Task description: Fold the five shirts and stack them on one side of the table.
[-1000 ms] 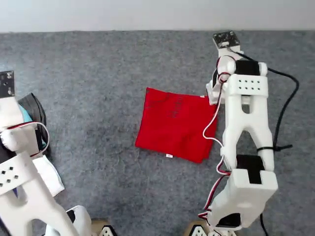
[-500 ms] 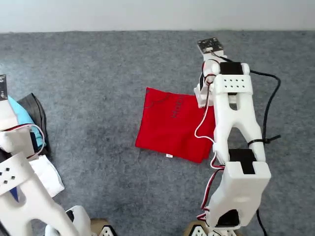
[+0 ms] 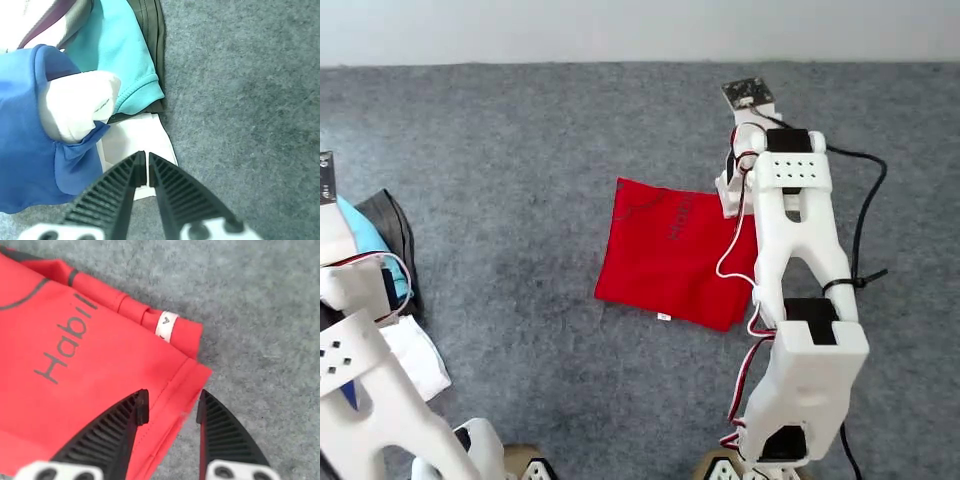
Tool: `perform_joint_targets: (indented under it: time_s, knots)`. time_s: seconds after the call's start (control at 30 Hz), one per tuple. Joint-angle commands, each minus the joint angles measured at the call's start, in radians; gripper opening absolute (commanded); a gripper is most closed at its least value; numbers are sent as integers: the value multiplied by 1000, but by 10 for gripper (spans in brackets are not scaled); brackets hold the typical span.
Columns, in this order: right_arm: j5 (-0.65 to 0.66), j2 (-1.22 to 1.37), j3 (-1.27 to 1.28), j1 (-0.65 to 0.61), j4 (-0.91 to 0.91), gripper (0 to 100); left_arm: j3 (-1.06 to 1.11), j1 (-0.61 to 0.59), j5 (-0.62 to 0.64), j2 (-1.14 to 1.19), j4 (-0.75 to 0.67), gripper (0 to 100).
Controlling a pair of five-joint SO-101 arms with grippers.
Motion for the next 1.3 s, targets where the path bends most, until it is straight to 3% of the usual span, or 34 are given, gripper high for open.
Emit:
perform_joint_targets:
  time_s: [0.0, 0.33, 0.53, 1.17, 1.27]
  knots:
    - [-6, 4, -35, 13, -12, 172, -4, -5, -8, -15, -12, 14]
    - [-3, 19, -35, 39, -28, 165, 25, -5, -8, -15, -12, 14]
    - [0, 25, -35, 15, -70, 69, 38, -5, -6, -15, -12, 14]
    - [2, 151, -144, 36, -73, 65, 38, -5, -5, -15, -8, 14]
    - [57, 163, -203, 45, -71, 62, 36, -5, -6, -15, -8, 14]
